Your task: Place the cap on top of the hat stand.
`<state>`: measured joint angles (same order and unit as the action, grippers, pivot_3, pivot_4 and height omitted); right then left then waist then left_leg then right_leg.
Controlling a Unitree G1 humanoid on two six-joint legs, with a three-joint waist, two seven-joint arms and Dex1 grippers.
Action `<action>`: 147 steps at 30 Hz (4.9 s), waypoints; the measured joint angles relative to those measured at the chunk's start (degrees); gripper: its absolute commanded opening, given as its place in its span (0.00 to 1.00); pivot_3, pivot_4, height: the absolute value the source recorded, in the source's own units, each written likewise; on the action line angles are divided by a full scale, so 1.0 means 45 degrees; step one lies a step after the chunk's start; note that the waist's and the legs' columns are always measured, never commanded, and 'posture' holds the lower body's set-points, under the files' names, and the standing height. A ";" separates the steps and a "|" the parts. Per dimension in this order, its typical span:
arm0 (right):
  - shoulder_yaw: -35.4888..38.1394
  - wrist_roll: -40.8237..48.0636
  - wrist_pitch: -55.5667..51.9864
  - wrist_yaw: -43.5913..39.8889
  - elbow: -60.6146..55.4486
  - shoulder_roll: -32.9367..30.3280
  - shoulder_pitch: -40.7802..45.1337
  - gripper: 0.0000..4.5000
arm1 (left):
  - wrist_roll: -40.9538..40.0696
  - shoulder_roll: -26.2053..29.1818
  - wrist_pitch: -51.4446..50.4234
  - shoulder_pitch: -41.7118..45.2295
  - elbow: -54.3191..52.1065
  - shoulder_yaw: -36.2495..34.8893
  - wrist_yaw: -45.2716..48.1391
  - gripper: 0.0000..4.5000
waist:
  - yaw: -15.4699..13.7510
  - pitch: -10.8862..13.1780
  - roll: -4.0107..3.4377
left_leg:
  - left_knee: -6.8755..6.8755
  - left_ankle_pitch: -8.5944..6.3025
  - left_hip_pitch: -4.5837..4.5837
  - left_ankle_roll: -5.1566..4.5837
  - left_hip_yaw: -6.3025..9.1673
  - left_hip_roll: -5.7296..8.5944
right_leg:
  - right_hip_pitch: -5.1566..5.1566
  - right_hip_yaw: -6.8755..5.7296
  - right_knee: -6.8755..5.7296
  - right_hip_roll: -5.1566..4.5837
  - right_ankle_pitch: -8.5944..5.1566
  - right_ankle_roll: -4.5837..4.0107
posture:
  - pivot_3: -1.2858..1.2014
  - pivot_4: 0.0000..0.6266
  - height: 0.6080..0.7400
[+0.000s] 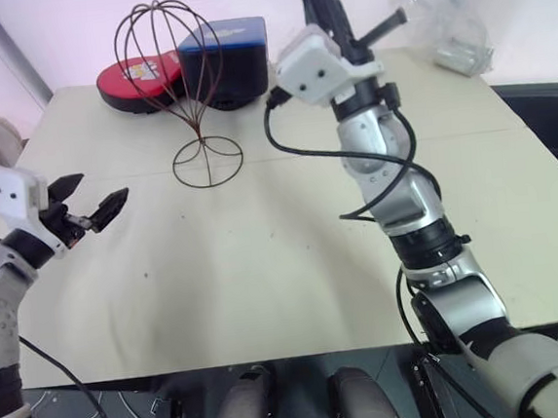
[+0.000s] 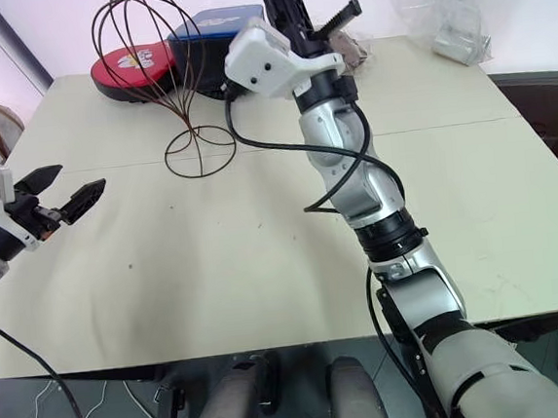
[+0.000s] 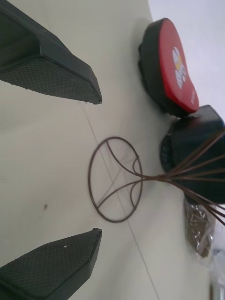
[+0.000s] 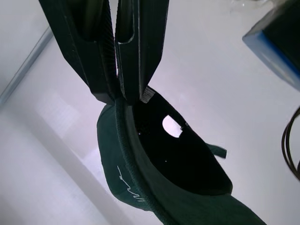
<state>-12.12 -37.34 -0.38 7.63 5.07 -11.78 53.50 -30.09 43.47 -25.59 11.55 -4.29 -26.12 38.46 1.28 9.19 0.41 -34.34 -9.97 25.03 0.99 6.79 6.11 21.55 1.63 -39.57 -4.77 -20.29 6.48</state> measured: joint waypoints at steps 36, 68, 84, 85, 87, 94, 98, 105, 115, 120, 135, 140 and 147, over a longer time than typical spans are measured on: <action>-0.2575 -0.0102 0.1002 0.0837 0.3403 0.3384 0.0663 0.01 | -0.1139 0.0739 -0.1667 -0.0486 -0.3209 -0.0576 0.0246 1.00 | 0.0499 -0.0003 0.0005 | 0.0089 0.0040 0.0000 0.0064 0.0035 -0.0010 | 0.0050 0.0002 -0.0006 0.0028 0.0008 -0.0024 | 0.52 0.24 1.00; -0.3029 -0.0657 0.1329 0.1954 0.4784 0.3105 -0.0289 0.01 | -0.4324 0.1200 -0.4492 -0.2423 -0.6271 -0.4051 -0.1142 1.00 | 0.0576 -0.0004 0.0007 | 0.0095 0.0045 0.0000 0.0072 0.0048 -0.0013 | 0.0044 0.0001 -0.0003 0.0035 0.0002 -0.0036 | 0.52 0.24 1.00; -0.3502 -0.0906 0.1795 0.1741 0.4816 0.2634 -0.1334 0.01 | -0.5085 0.1164 -0.4426 -0.2470 -0.6265 -0.4213 -0.1947 1.00 | 0.0574 -0.0004 0.0009 | 0.0094 0.0045 0.0000 0.0073 0.0048 -0.0013 | 0.0042 0.0001 -0.0002 0.0037 0.0001 -0.0037 | 0.52 0.24 1.00; -0.3504 -0.0904 0.1859 0.1671 0.4784 0.2589 -0.1418 0.01 | -0.5082 0.1154 -0.4402 -0.2469 -0.6239 -0.4172 -0.1947 1.00 | 0.0573 -0.0004 0.0009 | 0.0094 0.0045 0.0000 0.0073 0.0047 -0.0013 | 0.0041 0.0001 -0.0002 0.0036 0.0001 -0.0036 | 0.52 0.24 1.00; -0.3501 -0.0893 0.1965 0.1479 0.4758 0.2504 -0.1536 0.01 | -0.5073 0.1127 -0.4349 -0.2465 -0.6186 -0.4021 -0.1948 1.00 | 0.0574 -0.0004 0.0008 | 0.0094 0.0045 0.0000 0.0073 0.0048 -0.0013 | 0.0041 0.0001 -0.0002 0.0037 0.0001 -0.0037 | 0.52 0.24 1.00; -0.3471 -0.0723 0.2329 0.0982 0.4640 0.2379 -0.1643 0.01 | -0.4971 0.1110 -0.4073 -0.2393 -0.6027 -0.3859 -0.1944 1.00 | 0.0587 -0.0004 0.0009 | 0.0094 0.0045 0.0000 0.0073 0.0047 -0.0014 | 0.0042 0.0002 -0.0002 0.0038 0.0001 -0.0037 | 0.52 0.24 1.00; -0.3469 -0.0388 0.2762 0.0551 0.4549 0.2363 -0.1733 0.01 | -0.4920 0.1110 -0.3946 -0.2381 -0.5942 -0.3840 -0.1931 1.00 | 0.0588 -0.0004 0.0009 | 0.0095 0.0045 0.0000 0.0073 0.0047 -0.0015 | 0.0042 0.0001 -0.0002 0.0038 0.0001 -0.0037 | 0.52 0.24 1.00; -0.3477 -0.0150 0.3340 -0.0048 0.4248 0.2311 -0.1853 0.01 | -0.4805 0.1110 -0.3891 -0.2379 -0.5811 -0.3530 -0.1907 1.00 | 0.0588 -0.0005 0.0009 | 0.0095 0.0045 0.0000 0.0073 0.0048 -0.0016 | 0.0041 0.0002 -0.0002 0.0038 0.0001 -0.0037 | 0.52 0.24 1.00; -0.3638 -0.0179 0.3514 -0.0446 0.4206 0.2238 -0.1980 0.99 | -0.4708 0.1110 -0.3627 -0.2377 -0.5739 -0.3431 -0.1830 1.00 | 0.0557 -0.0005 0.0010 | 0.0093 0.0045 0.0000 0.0073 0.0048 -0.0015 | 0.0040 0.0001 -0.0002 0.0038 0.0001 -0.0037 | 0.52 0.24 1.00; -0.3640 -0.0170 0.3494 -0.0692 0.4204 0.2176 -0.1989 0.99 | -0.4700 0.1111 -0.3600 -0.2378 -0.5731 -0.3419 -0.1791 1.00 | 0.0565 -0.0005 0.0010 | 0.0093 0.0045 0.0000 0.0073 0.0048 -0.0015 | 0.0039 0.0001 -0.0002 0.0038 0.0001 -0.0037 | 0.52 0.24 1.00; -0.0419 0.6493 -0.1987 -0.9086 0.0597 -0.0329 -0.2331 0.99 | -0.4523 0.2209 -0.3595 -0.2291 -0.5053 -0.3434 -0.0778 1.00 | 0.0394 0.0001 0.0009 | 0.0089 0.0009 0.0000 0.0012 0.0053 -0.0016 | -0.0026 -0.0007 0.0022 0.0029 0.0001 -0.0037 | 0.52 0.24 1.00; 0.0914 0.9891 -0.5943 -1.2909 -0.1640 -0.2911 -0.1664 0.99 | -0.4021 0.3095 -0.3320 -0.2106 -0.4476 -0.3358 0.0449 1.00 | 0.0238 0.0010 -0.0004 | 0.0085 -0.0021 -0.0001 -0.0035 0.0052 -0.0016 | -0.0023 -0.0015 0.0041 0.0014 0.0003 -0.0040 | 0.52 0.24 1.00; 0.3059 1.3547 -0.9513 -1.5523 -0.2934 -0.6031 -0.0086 0.99 | -0.3352 0.4113 -0.2885 -0.1975 -0.3452 -0.3354 0.2305 1.00 | 0.0240 0.0020 -0.0009 | 0.0097 -0.0036 0.0002 -0.0056 0.0041 -0.0018 | -0.0025 -0.0019 0.0072 -0.0010 0.0002 -0.0042 | 0.52 0.24 1.00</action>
<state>1.65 23.62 -43.19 -62.23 -8.14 -38.92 53.11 -45.18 61.98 -38.58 2.66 -19.83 -41.22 48.84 2.36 9.28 0.37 -33.90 -10.13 25.03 0.73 6.97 6.03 21.43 1.55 -39.24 -4.81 -20.28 6.29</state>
